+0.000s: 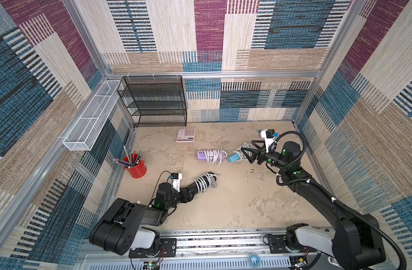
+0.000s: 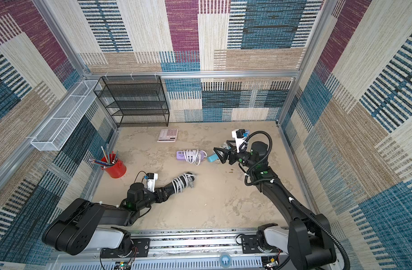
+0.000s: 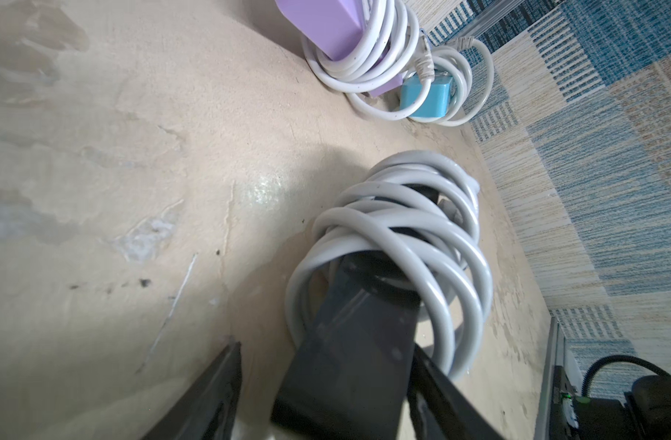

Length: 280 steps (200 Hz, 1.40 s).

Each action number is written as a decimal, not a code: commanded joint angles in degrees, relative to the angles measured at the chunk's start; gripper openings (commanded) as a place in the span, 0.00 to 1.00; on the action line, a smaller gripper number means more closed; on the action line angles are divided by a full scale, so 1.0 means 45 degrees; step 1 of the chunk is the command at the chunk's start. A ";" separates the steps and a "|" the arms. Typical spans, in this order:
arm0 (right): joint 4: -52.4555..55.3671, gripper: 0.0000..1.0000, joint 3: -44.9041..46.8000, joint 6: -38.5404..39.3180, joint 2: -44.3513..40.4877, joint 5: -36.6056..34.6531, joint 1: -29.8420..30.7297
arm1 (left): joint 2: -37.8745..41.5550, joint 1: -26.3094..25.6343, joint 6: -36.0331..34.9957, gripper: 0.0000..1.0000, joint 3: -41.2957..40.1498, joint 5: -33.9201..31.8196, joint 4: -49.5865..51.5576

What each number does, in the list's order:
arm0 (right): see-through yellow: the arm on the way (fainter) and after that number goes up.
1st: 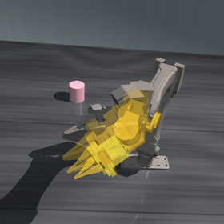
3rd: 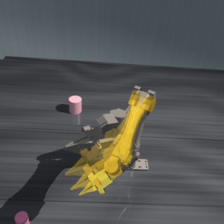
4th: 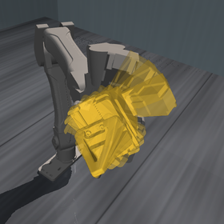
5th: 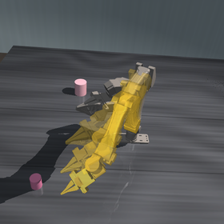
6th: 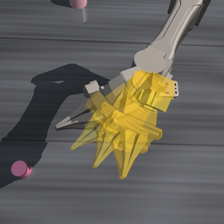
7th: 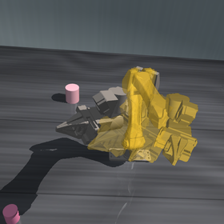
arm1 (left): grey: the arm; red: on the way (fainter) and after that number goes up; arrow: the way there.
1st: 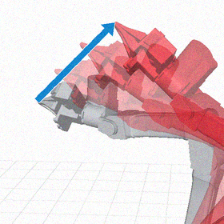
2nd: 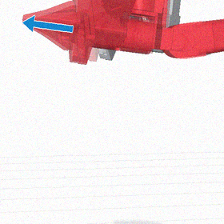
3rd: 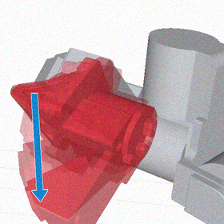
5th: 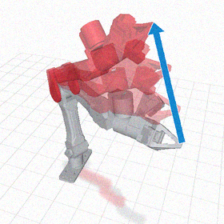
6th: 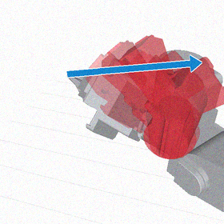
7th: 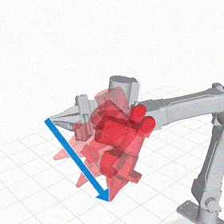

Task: Unwrap the cord wrapped around the power strip
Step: Pick up the power strip from the center of the board.

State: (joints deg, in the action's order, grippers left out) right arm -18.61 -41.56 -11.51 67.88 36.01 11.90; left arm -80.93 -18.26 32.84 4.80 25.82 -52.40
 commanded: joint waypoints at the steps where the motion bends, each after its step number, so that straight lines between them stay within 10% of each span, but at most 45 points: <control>1: -0.0513 0.98 0.0021 -0.0253 -0.0083 0.0181 0.0002 | -0.0394 -0.0021 -0.0053 0.67 -0.0024 0.0327 -0.0997; 49: -0.0570 0.98 0.0107 -0.0294 -0.0119 0.0184 0.0005 | -0.1575 -0.0048 0.0323 0.51 -0.0014 0.0579 -0.2642; 90: -0.0474 0.98 0.0163 -0.0255 -0.0234 0.0154 0.0010 | -0.1685 -0.0079 0.0495 0.00 -0.0015 0.0707 -0.2997; 179: -0.0040 0.99 -0.0081 0.0395 -0.0557 -0.0367 0.0011 | 0.4822 -0.0419 -0.2357 0.00 0.4713 -0.0271 0.8419; 211: 0.0067 0.98 -0.0900 0.0780 -0.0518 -0.0975 0.0012 | 0.3632 -0.0510 -0.2133 0.00 0.7372 0.0336 0.9518; 280: 0.1146 0.98 -0.2848 0.2343 0.0432 -0.0640 0.0088 | 0.0564 -0.0494 -0.7462 0.00 1.6053 0.0602 1.6101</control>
State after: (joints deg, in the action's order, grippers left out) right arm -15.44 -52.42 -4.82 68.47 31.94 12.05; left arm -74.67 -20.71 11.22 69.69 25.69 11.33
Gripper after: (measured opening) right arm 0.984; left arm 0.343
